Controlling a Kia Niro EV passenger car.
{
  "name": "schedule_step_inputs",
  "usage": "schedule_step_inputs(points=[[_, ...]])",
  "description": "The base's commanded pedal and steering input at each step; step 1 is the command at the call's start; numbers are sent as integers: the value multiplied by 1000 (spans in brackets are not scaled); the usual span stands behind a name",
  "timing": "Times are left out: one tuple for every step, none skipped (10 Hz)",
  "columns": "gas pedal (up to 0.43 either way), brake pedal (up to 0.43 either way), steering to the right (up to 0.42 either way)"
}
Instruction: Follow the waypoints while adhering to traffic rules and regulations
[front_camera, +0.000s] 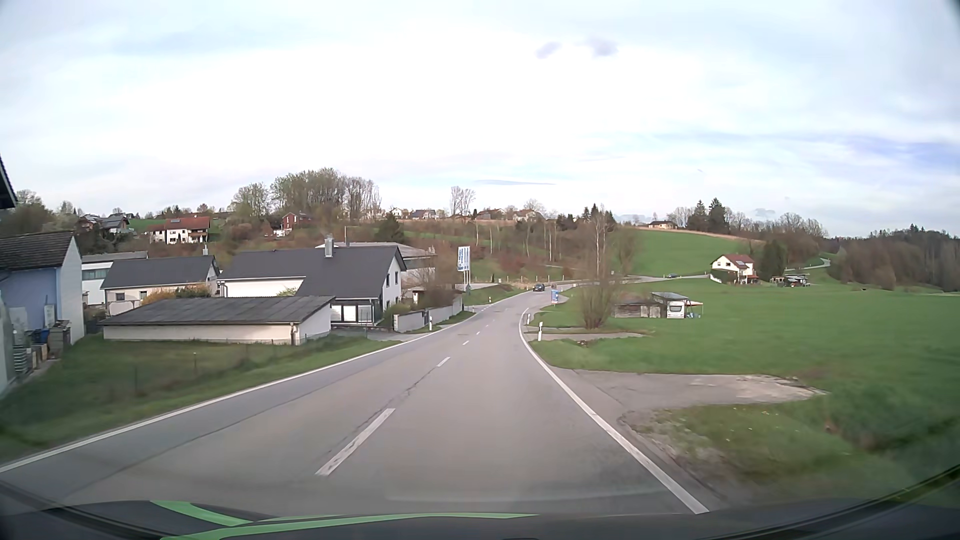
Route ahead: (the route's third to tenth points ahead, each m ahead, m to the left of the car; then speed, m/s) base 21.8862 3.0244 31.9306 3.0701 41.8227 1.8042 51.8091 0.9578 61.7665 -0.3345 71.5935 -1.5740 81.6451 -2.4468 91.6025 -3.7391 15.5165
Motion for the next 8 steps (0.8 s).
schedule_step_inputs(points=[[0, 140, 14], [0, 134, 13], [0, 134, 12], [0, 140, 11], [0, 134, 10], [0, 134, 10], [0, 134, 10], [0, 134, 10]])
